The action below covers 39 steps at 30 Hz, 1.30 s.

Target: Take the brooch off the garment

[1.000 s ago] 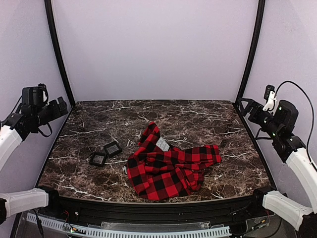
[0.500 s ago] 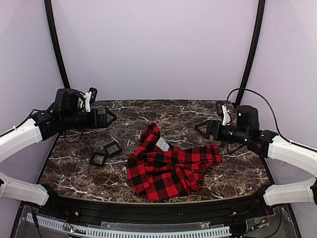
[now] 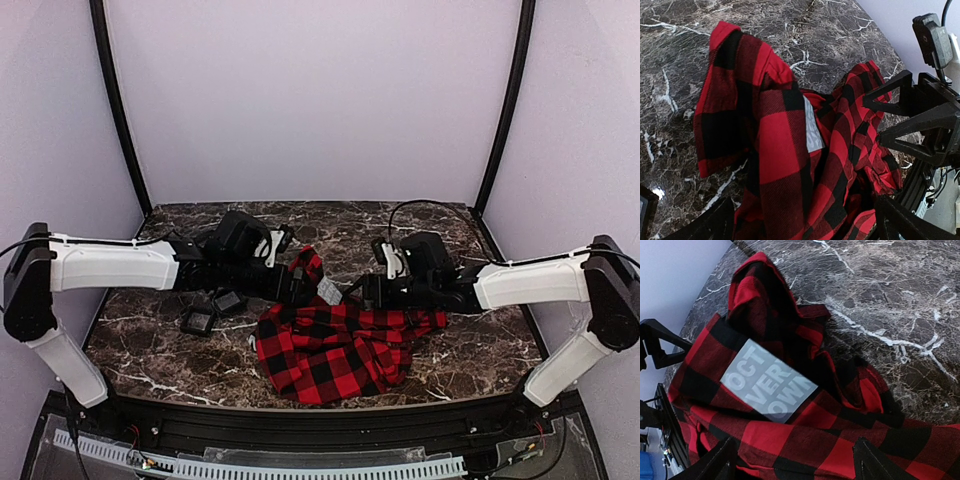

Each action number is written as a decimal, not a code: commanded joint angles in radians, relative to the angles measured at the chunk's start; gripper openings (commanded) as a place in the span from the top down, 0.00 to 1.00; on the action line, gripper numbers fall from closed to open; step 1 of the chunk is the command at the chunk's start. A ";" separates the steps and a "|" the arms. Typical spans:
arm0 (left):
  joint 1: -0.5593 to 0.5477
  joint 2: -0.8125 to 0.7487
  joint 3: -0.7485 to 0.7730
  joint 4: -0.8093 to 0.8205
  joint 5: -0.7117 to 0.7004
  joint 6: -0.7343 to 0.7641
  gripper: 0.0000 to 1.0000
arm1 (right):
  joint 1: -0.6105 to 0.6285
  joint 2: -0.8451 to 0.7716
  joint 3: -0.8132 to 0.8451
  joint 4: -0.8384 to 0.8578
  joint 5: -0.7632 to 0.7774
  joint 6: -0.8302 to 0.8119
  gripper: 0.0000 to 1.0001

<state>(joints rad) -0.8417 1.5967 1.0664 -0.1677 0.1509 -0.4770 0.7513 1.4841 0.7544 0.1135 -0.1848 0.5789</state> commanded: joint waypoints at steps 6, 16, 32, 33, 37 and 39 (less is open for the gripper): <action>-0.005 0.091 0.122 -0.003 -0.125 0.005 0.00 | 0.007 -0.032 0.011 -0.174 0.342 0.067 0.10; -0.007 0.234 0.229 -0.038 -0.190 -0.008 0.11 | -0.088 -0.136 -0.078 -0.463 0.556 0.155 0.01; -0.008 0.222 0.245 -0.070 -0.231 -0.007 0.77 | -0.202 -0.026 -0.140 -0.335 0.494 0.118 0.33; -0.007 0.216 0.244 -0.071 -0.235 -0.008 0.79 | -0.204 -0.018 -0.140 -0.330 0.492 0.119 0.37; -0.007 0.196 0.242 -0.077 -0.260 -0.008 0.90 | -0.204 -0.015 -0.135 -0.331 0.497 0.131 0.64; -0.008 0.175 0.238 -0.076 -0.286 -0.003 0.95 | -0.206 -0.037 -0.127 -0.342 0.497 0.133 0.80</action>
<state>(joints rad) -0.8474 1.8473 1.2922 -0.2146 -0.0807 -0.4881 0.5510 1.4616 0.6174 -0.2310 0.3141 0.7010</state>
